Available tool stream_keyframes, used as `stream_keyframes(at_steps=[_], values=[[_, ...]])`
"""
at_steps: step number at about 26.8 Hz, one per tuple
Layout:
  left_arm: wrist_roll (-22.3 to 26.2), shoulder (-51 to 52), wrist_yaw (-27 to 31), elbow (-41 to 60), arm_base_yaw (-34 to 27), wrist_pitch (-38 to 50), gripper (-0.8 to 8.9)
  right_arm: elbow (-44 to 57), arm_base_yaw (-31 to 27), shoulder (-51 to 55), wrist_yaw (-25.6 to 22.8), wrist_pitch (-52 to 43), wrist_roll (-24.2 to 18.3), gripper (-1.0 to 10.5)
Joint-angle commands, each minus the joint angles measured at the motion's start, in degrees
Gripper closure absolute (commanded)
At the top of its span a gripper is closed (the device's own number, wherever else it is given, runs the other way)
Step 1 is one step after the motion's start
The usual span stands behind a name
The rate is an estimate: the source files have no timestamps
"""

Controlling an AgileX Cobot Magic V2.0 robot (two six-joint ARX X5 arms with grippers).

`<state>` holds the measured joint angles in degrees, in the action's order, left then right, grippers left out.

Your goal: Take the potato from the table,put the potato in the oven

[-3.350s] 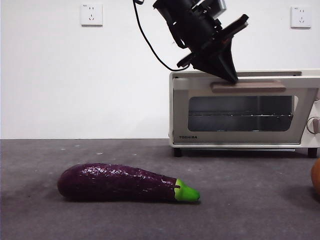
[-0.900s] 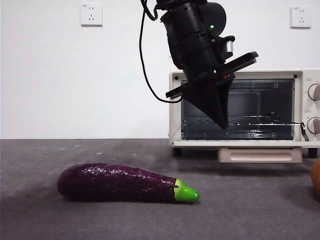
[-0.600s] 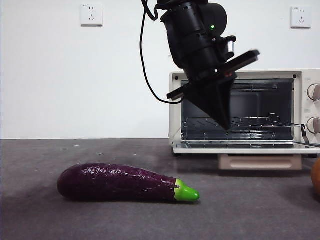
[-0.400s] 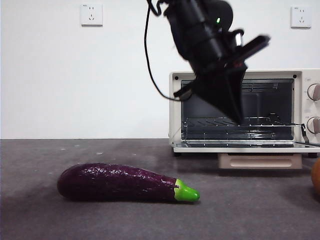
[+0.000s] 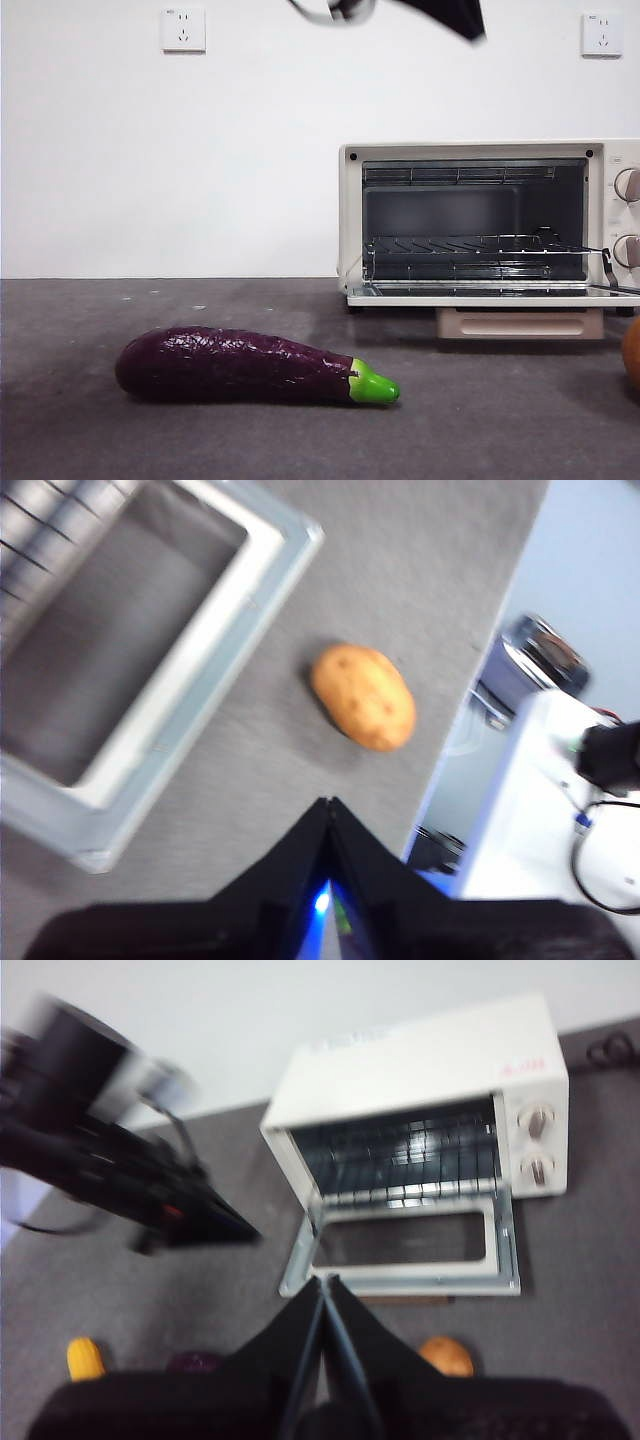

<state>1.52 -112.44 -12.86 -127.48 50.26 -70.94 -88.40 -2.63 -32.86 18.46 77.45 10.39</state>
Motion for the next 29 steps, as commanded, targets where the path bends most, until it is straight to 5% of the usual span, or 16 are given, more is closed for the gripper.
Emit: stream_keyframes(at_steps=[1,15,18,24,27,29], values=[[1.1,3.2,2.9,0.3,0.6,0.2,8.18,2.8,0.0,-0.9,0.0,1.2,-1.0,9.4],[-0.1,18.8,9.5,0.4,4.4,-4.6,8.18,14.8,0.0,-9.1,0.0,1.2,-0.2,9.2],[-0.1,21.7,9.6,0.8,7.9,-4.6,8.18,16.9,0.0,-13.2,0.0,1.2,-1.5,7.3],[-0.1,27.6,10.2,8.5,13.9,-4.6,8.18,22.8,0.1,-21.6,0.0,-2.3,-1.8,6.8],[0.2,31.6,13.8,16.5,14.2,-4.6,8.18,27.0,1.2,-23.9,-0.9,-6.8,0.9,4.3],[-0.3,35.3,18.8,22.4,14.1,-4.6,8.18,30.4,2.5,-24.3,-1.6,-10.5,3.2,3.7]])
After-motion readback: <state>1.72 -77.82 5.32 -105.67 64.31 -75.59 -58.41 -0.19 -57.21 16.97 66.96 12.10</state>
